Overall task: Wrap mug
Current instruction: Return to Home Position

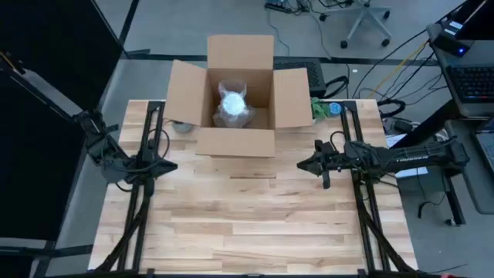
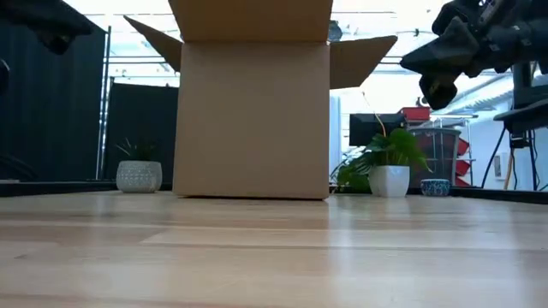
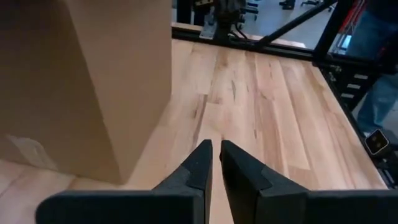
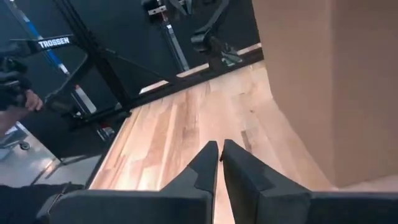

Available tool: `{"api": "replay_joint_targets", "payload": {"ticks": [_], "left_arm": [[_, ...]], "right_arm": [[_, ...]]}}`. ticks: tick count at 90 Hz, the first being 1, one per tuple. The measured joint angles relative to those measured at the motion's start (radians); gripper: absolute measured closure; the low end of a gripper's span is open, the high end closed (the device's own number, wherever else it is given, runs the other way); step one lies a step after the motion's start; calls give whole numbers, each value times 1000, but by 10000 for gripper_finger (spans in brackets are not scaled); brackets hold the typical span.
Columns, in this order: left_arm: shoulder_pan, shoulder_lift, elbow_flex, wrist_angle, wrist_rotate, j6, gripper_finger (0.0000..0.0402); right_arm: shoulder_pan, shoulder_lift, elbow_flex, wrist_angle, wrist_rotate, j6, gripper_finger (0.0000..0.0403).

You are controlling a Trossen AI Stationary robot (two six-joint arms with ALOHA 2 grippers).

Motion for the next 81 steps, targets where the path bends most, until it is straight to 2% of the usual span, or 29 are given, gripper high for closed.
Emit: {"api": "replay_joint_targets", "payload": {"ticks": [23,42,57,68,81], "left_arm": [[0,-10,0,8,2,52,382],[0,-16,-22,154,47,144,382],[0,-32,-76,349,179,285,382],[0,-61,-116,492,282,396,382],[2,-81,-152,587,366,457,382]], "right_arm": [[4,-75,-11,-3,31,-68,392],[4,-208,-135,1,31,-45,392],[4,-314,-229,93,31,-65,392],[2,-370,-233,-34,74,-70,392],[3,-418,-232,-88,78,-104,392]]}}
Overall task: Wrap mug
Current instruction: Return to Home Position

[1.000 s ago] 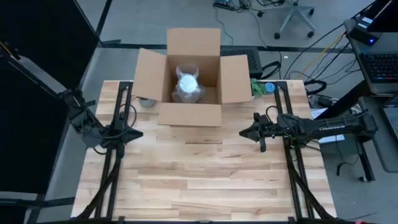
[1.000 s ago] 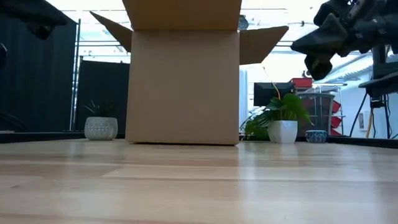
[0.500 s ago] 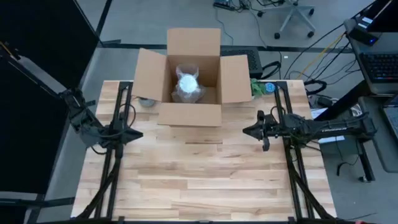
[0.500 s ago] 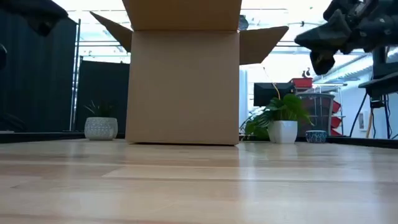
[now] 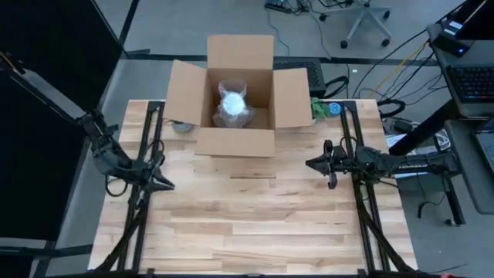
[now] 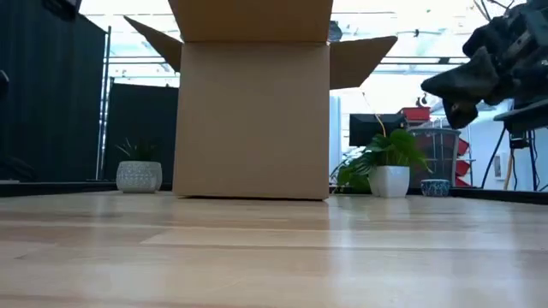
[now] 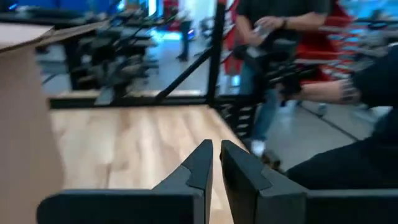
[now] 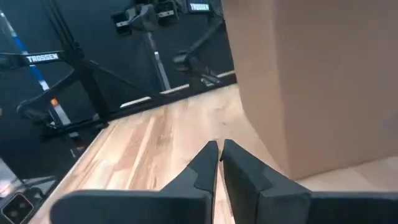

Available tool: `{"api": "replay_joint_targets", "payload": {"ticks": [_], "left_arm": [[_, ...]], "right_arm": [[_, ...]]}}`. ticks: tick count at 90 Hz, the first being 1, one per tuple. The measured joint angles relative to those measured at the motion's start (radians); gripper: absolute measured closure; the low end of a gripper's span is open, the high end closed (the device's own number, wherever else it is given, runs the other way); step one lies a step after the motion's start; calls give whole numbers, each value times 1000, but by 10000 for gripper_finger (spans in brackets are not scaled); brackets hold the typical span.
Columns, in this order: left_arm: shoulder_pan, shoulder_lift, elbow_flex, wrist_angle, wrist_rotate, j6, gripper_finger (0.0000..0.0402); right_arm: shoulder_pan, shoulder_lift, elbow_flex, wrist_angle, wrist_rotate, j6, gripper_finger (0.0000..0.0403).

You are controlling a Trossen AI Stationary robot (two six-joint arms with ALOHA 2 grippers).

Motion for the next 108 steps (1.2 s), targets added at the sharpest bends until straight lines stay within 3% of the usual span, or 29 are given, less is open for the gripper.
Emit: {"api": "replay_joint_targets", "payload": {"ticks": [23,40,52,60,74,95,108], "left_arm": [[48,-1,-121,139,38,-10,382],[130,-20,-205,135,-71,-95,382],[207,-72,-246,124,-78,-102,382],[263,-121,-272,124,12,-68,382],[369,-207,-319,129,255,-30,382],[526,-278,-386,114,351,-36,382],[628,-278,-409,163,476,-34,382]], "right_arm": [[1,-81,0,-112,-3,-27,392],[1,-94,1,-111,-3,-52,392],[1,-94,1,-111,-2,-51,392],[1,-94,1,-111,-2,-55,392],[1,-94,1,-111,-1,-55,392],[1,-94,1,-111,-1,-55,392],[1,-92,1,-112,1,-68,392]]}}
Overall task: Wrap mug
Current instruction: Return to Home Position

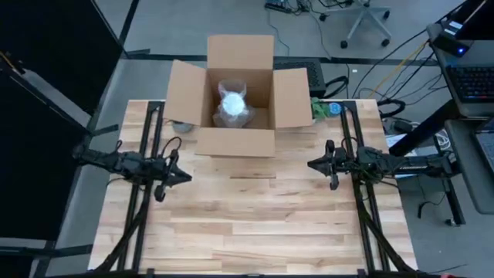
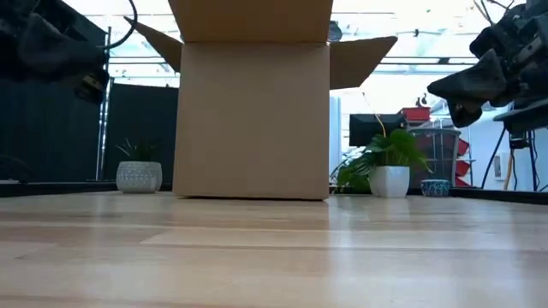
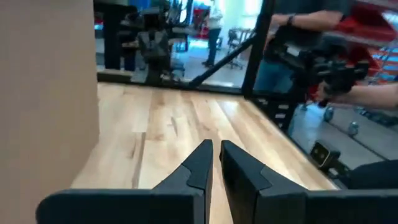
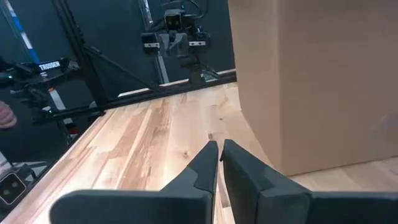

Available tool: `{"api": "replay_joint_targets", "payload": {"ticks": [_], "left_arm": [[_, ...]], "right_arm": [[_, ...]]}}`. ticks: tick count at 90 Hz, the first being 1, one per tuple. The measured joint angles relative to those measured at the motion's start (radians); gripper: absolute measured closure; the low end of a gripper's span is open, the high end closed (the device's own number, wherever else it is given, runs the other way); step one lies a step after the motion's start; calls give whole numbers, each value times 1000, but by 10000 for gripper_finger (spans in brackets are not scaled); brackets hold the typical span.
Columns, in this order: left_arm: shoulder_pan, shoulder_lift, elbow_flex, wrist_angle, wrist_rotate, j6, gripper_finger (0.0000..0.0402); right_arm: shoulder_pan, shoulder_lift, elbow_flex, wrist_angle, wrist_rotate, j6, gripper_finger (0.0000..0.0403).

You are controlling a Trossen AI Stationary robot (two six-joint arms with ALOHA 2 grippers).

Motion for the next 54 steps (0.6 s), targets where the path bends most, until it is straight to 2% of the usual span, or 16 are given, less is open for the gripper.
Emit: {"api": "replay_joint_targets", "payload": {"ticks": [12,26,54], "left_arm": [[94,0,-25,73,72,5,382],[187,2,-26,81,91,-1,382],[248,17,-26,83,96,28,382]], "right_arm": [[0,0,0,1,2,-9,392],[0,0,0,2,3,-14,392],[0,0,0,3,8,-21,392]]}}
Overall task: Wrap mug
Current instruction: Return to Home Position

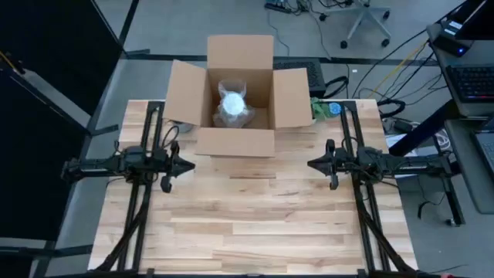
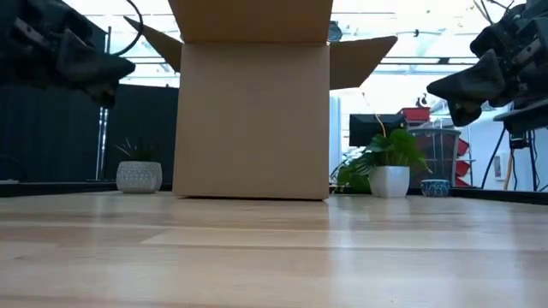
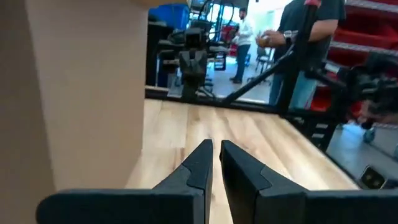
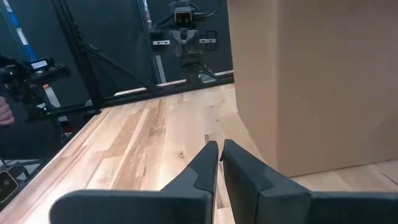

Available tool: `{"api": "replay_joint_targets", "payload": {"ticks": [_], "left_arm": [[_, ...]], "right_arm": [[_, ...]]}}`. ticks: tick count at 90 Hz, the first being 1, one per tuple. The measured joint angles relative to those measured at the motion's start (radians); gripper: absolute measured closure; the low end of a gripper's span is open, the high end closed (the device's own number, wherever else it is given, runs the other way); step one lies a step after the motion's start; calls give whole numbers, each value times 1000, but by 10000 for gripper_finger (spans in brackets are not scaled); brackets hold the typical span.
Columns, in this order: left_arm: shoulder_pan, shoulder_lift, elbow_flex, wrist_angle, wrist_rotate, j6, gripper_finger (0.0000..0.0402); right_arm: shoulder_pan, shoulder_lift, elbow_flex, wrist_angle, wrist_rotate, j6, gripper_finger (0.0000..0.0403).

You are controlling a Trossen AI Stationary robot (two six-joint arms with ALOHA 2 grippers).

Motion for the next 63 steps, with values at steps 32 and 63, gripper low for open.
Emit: {"api": "replay_joint_targets", "payload": {"ticks": [32,63], "left_arm": [[6,3,0,-10,-75,-3,382],[6,3,0,-10,-77,-3,382]], "right_arm": [[0,2,0,-1,-7,-40,392],[0,2,0,-1,-7,-36,392]]}}
